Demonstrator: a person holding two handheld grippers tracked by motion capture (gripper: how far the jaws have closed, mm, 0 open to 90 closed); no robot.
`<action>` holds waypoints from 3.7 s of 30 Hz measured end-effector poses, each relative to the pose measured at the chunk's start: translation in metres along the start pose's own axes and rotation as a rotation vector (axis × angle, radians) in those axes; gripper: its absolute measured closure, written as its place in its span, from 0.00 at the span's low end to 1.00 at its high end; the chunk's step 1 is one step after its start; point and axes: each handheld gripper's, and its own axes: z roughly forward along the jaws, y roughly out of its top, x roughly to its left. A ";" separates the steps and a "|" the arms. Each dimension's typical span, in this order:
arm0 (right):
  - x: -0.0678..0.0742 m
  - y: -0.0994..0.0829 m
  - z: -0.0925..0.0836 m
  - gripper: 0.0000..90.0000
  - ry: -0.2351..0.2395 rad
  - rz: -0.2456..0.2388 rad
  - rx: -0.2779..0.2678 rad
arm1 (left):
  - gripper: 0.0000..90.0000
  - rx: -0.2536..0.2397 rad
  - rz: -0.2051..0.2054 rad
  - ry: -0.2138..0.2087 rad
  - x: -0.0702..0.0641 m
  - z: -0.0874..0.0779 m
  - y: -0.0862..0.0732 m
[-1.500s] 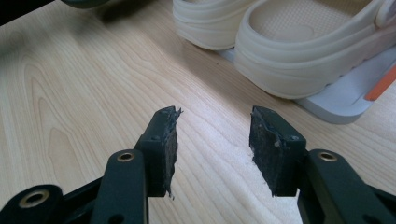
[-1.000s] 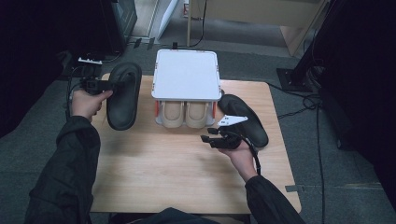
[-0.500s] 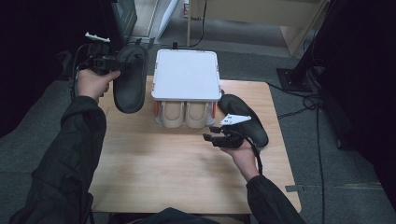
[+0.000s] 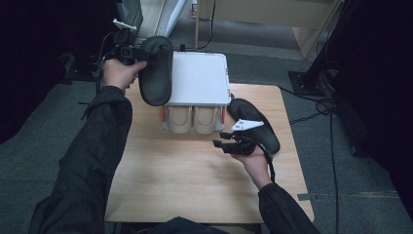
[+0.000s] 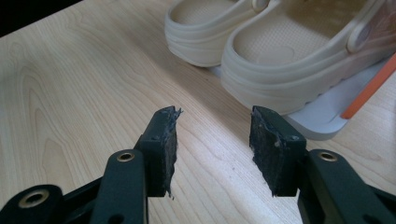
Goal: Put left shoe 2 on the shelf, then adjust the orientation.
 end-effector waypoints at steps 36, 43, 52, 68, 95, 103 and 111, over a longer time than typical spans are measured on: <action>0.000 -0.015 -0.018 0.58 -0.048 0.021 -0.010 | 0.75 0.098 -0.002 -0.054 -0.022 0.087 0.003; -0.002 -0.014 -0.019 0.57 -0.047 0.021 -0.016 | 0.62 0.102 0.034 -0.066 -0.025 0.082 0.003; -0.014 -0.012 -0.036 0.57 -0.084 0.054 -0.058 | 0.49 0.101 0.111 -0.077 -0.033 0.052 0.000; -0.049 -0.019 -0.054 0.60 -0.153 0.122 -0.063 | 0.45 0.073 0.182 -0.075 -0.029 -0.002 -0.033; -0.113 -0.029 -0.051 0.82 -0.328 0.187 -0.035 | 0.44 0.017 0.138 -0.068 0.010 -0.025 -0.112; -0.121 -0.040 -0.041 0.82 -0.332 0.168 0.042 | 0.45 0.022 0.142 -0.046 0.014 -0.022 -0.131; -0.120 -0.041 -0.036 0.81 -0.333 0.163 0.070 | 0.45 0.027 0.131 -0.065 0.018 -0.012 -0.149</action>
